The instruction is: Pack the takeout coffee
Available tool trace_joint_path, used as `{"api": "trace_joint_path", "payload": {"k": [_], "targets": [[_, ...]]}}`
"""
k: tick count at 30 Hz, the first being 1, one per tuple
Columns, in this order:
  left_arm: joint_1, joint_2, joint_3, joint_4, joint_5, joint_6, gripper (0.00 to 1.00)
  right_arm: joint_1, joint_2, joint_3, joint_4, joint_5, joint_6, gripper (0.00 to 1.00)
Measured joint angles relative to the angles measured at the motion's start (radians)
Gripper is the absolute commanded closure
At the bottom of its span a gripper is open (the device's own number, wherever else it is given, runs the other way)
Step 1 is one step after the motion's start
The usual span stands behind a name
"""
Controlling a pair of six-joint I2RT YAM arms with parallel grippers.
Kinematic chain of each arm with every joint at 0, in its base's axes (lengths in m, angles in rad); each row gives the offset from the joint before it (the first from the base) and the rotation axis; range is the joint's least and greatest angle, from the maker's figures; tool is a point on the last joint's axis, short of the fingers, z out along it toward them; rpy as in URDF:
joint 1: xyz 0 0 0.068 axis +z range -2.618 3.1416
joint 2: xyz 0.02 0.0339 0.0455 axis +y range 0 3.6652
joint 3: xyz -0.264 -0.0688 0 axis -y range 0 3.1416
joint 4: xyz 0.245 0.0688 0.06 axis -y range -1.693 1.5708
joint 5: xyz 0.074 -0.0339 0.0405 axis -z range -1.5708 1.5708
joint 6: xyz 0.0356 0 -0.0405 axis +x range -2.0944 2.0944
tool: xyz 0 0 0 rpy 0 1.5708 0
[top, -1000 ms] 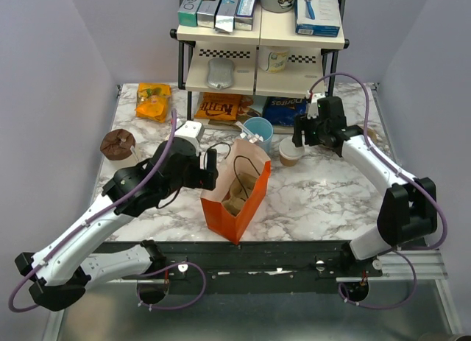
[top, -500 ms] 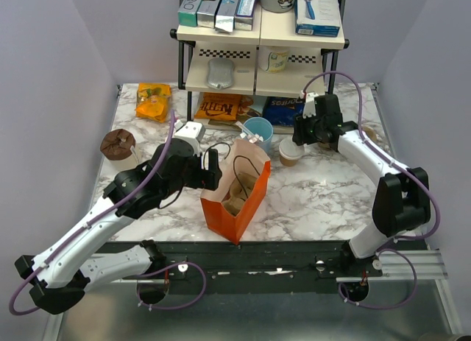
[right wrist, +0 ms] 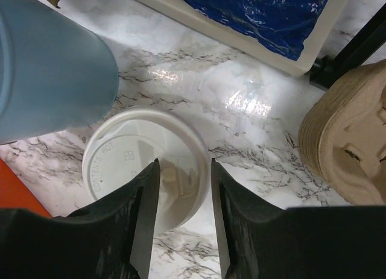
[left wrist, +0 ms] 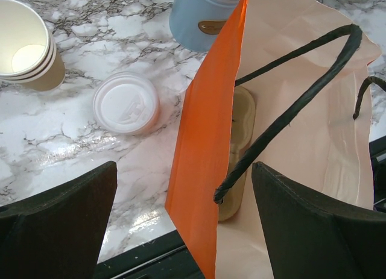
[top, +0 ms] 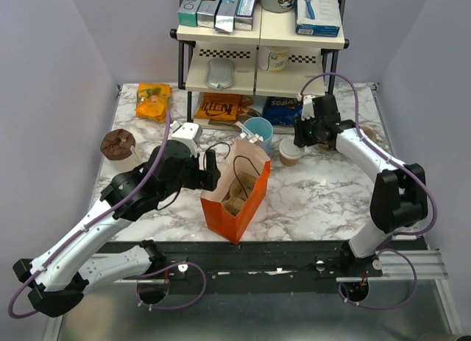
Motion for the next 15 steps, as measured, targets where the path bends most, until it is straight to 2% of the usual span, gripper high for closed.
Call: {"api": "trace_joint_path", "payload": {"k": [4,15], "targets": [[0.0,0.0,-0.001,0.0,0.0,0.0,0.01,0.0,0.012,0.027,-0.019,0.0,-0.006,0.6],[0.005,0.0,-0.008,0.001,0.0,0.0,0.01,0.0,0.032,0.055,-0.079,0.008,0.005,0.59]]}}
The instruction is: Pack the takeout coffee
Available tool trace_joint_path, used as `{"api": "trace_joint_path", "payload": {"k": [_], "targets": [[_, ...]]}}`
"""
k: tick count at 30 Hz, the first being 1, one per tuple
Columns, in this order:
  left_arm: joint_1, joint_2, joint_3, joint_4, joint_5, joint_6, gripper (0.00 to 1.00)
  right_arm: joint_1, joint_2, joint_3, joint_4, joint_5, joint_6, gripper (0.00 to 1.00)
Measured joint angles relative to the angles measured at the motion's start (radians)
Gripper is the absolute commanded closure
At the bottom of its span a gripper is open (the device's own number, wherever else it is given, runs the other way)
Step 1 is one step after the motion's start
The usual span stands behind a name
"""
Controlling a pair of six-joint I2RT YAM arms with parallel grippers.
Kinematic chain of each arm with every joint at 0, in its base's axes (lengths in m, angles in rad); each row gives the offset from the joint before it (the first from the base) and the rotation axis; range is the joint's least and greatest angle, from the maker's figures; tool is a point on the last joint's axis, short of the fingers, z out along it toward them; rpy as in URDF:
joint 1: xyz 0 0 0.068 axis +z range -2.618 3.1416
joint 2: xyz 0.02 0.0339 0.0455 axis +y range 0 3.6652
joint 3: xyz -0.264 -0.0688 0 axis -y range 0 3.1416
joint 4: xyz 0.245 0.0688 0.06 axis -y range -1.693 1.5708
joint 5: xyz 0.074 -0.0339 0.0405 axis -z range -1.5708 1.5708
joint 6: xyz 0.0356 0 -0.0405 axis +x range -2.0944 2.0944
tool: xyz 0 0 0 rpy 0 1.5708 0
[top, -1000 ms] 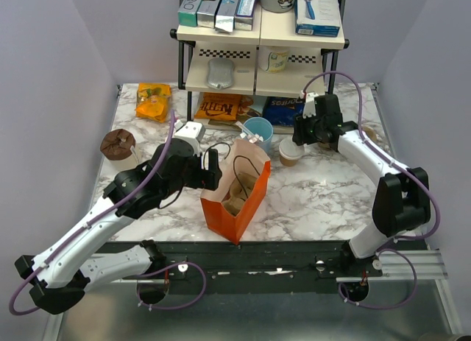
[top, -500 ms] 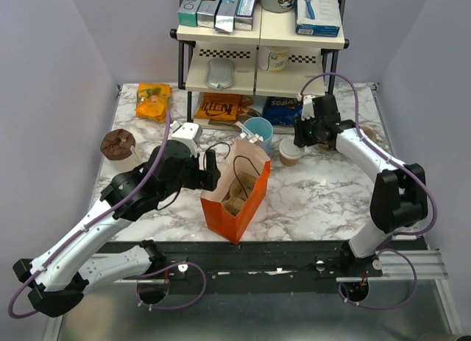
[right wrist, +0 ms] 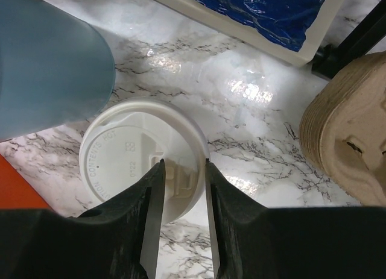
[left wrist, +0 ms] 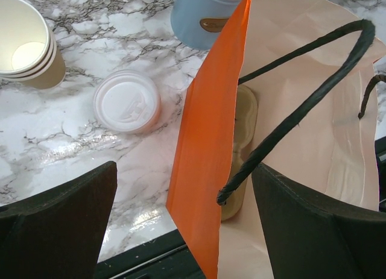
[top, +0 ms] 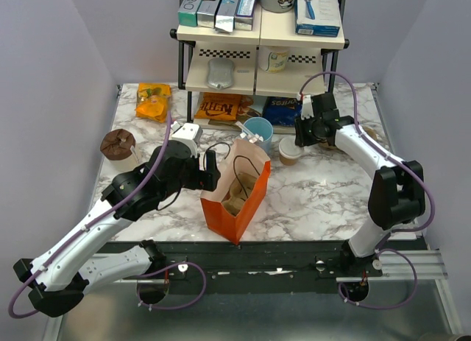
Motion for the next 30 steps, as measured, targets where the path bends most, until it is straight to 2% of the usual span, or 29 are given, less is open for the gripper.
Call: {"api": "trace_joint_path", "payload": {"k": [2,9,14,17,18,19,30], "targets": [[0.001,0.0,-0.001,0.0,0.0,0.0,0.01,0.0,0.006,0.01,-0.008,0.001,0.004,0.6],[0.001,0.0,-0.003,0.0,0.0,0.0,0.01,0.0,0.029,0.041,-0.04,0.002,0.024,0.73],[0.003,0.0,-0.003,0.001,0.0,0.0,0.01,0.0,0.03,0.045,-0.051,0.004,0.04,0.77],[0.003,0.0,-0.007,0.006,0.001,0.001,0.01,0.0,0.031,0.045,-0.051,0.008,0.047,0.86],[0.003,0.0,-0.009,0.008,0.001,0.001,0.01,0.0,0.031,0.046,-0.051,0.009,0.049,0.97],[0.003,0.0,-0.01,0.008,0.001,0.001,0.01,0.0,0.031,0.046,-0.052,0.01,0.05,0.99],[0.008,0.0,-0.015,0.023,0.005,0.001,0.01,0.0,0.014,0.035,-0.053,0.011,0.097,0.99]]}}
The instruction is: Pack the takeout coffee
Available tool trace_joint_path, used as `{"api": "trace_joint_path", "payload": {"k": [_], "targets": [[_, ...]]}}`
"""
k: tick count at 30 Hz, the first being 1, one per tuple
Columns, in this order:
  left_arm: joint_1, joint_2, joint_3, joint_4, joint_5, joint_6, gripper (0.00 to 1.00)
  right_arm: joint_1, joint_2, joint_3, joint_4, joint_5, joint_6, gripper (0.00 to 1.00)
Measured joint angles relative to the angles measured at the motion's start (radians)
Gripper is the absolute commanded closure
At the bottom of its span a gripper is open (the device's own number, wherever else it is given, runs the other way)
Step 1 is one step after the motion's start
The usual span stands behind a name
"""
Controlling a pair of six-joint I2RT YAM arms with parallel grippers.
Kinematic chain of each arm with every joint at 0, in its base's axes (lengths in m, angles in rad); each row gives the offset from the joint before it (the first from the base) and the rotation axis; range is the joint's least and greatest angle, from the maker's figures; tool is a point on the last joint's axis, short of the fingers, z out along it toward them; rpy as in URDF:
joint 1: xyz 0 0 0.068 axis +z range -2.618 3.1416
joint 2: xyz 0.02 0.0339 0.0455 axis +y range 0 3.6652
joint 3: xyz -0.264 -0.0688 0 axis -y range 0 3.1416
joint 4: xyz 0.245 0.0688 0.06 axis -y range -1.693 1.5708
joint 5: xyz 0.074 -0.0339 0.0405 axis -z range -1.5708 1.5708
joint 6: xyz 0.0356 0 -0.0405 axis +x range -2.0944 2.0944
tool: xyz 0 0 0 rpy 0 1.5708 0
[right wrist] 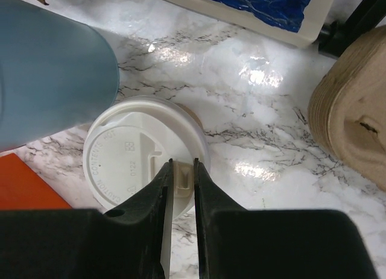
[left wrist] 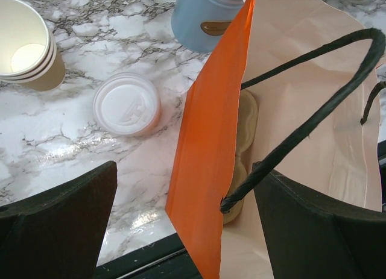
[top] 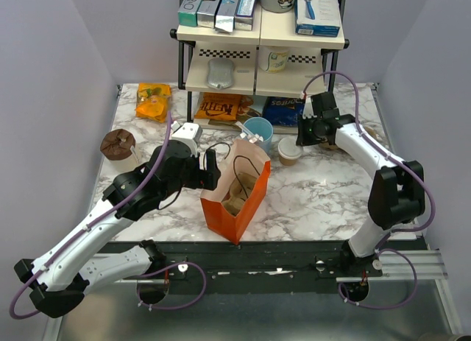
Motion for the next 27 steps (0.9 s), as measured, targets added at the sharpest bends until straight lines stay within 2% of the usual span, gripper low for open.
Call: {"api": "trace_joint_path", "payload": {"k": [13,20,23,24,26,27], "targets": [[0.001,-0.015,-0.015,0.001,0.007,0.0,0.01,0.0,-0.082,-0.04,-0.005,0.043,0.148,0.99],[0.001,-0.008,-0.033,0.024,0.026,-0.002,0.05,0.0,-0.251,-0.096,-0.057,0.154,0.262,0.99],[0.001,0.026,-0.04,0.032,0.039,-0.005,0.16,0.0,-0.346,-0.124,-0.075,0.183,0.297,0.99],[0.001,0.044,-0.043,0.039,0.043,-0.007,0.26,0.0,-0.374,-0.134,-0.082,0.19,0.306,0.99],[0.001,0.076,-0.043,0.047,0.05,-0.013,0.38,0.0,-0.422,-0.15,-0.092,0.197,0.32,0.99],[0.001,0.087,-0.043,0.051,0.051,-0.016,0.49,0.0,-0.439,-0.159,-0.094,0.199,0.326,0.99]]}}
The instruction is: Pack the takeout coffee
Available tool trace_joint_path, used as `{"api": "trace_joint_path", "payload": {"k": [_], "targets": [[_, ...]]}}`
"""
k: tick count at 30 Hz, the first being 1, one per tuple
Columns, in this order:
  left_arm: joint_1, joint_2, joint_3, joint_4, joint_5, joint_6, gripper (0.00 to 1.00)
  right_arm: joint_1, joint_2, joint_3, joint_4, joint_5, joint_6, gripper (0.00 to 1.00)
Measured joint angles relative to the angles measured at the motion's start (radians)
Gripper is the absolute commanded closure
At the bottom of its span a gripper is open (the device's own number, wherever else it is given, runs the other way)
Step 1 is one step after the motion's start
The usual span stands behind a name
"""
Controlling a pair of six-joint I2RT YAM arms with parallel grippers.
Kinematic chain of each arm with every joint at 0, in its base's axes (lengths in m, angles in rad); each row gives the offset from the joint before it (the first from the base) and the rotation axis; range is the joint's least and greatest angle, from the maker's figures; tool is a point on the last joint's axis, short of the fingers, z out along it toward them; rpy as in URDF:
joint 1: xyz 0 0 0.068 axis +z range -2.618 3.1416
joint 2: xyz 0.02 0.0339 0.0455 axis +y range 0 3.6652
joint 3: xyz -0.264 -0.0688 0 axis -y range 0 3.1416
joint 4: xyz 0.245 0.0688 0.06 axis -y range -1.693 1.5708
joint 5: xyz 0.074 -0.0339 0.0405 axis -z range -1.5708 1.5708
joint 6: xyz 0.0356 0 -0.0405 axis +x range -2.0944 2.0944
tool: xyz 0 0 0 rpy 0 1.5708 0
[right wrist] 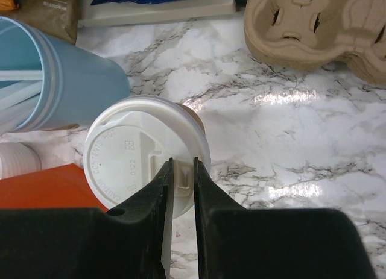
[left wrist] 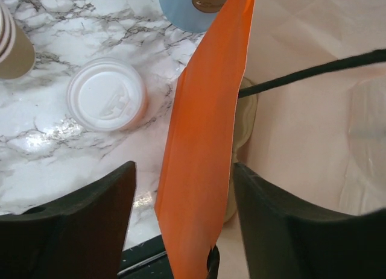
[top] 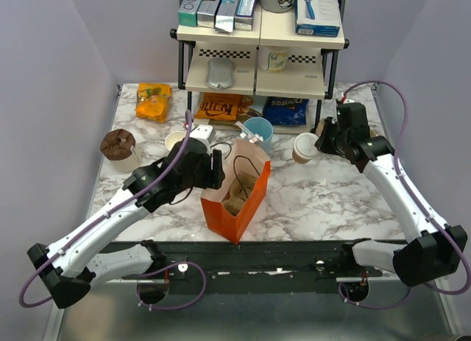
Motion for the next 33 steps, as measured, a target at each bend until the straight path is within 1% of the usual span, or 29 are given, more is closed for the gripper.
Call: {"api": "trace_joint_path", "payload": {"k": [2,3,5,6,8,11,12,16,20,23,25,26,27,28,29,30,31,33], "targets": [[0.0,0.021,0.0,0.011,0.002,-0.013,0.6,0.0,-0.029,-0.019,-0.003,0.0,0.006,0.99],[0.0,0.029,0.001,0.016,0.004,-0.021,0.7,0.0,-0.04,-0.03,-0.004,0.0,0.009,0.99],[0.0,0.041,0.008,0.016,0.005,-0.039,0.76,0.0,-0.058,-0.047,-0.011,0.0,0.009,0.99],[-0.003,0.05,0.017,0.012,0.003,-0.053,0.84,0.0,-0.065,-0.052,-0.014,-0.001,0.009,0.99],[-0.018,0.064,0.037,0.006,-0.006,-0.077,0.86,0.0,-0.078,-0.058,-0.019,-0.001,0.008,0.99],[-0.076,0.078,0.068,-0.016,-0.05,-0.124,0.98,0.0,-0.11,-0.065,-0.022,0.0,0.008,0.99],[-0.106,0.08,0.077,-0.024,-0.078,-0.153,1.0,0.0,-0.121,-0.066,-0.021,0.0,0.009,0.99],[-0.185,0.097,0.105,-0.037,-0.154,-0.291,1.0,0.0,-0.152,-0.066,-0.021,0.0,0.01,0.99],[-0.2,0.113,0.099,-0.04,-0.223,-0.478,1.0,0.0,-0.166,-0.068,-0.021,0.0,0.01,0.99],[-0.234,0.137,0.091,-0.046,-0.282,-0.628,1.0,0.0,-0.172,-0.069,-0.021,0.0,0.012,0.99],[-0.269,0.163,0.096,-0.045,-0.32,-0.689,0.75,0.0,-0.175,-0.069,-0.021,-0.001,0.013,0.99],[-0.293,0.188,0.105,-0.047,-0.342,-0.713,0.6,0.0,-0.176,-0.069,-0.021,-0.001,0.013,0.99],[-0.313,0.209,0.118,-0.051,-0.357,-0.734,0.38,0.0,-0.178,-0.069,-0.021,-0.001,0.013,0.99],[-0.338,0.236,0.135,-0.056,-0.371,-0.748,0.27,0.0,-0.18,-0.069,-0.021,-0.002,0.013,0.99],[-0.361,0.263,0.156,-0.064,-0.384,-0.758,0.18,0.0,-0.182,-0.069,-0.021,-0.002,0.013,0.99],[-0.39,0.293,0.181,-0.067,-0.398,-0.754,0.04,0.0,-0.184,-0.069,-0.021,-0.002,0.013,0.99],[-0.41,0.308,0.196,-0.061,-0.407,-0.754,0.01,0.0,-0.186,-0.069,-0.021,-0.002,0.013,0.99],[-0.452,0.32,0.215,-0.05,-0.427,-0.736,0.01,0.0,-0.192,-0.069,-0.021,-0.002,0.013,0.99]]}}
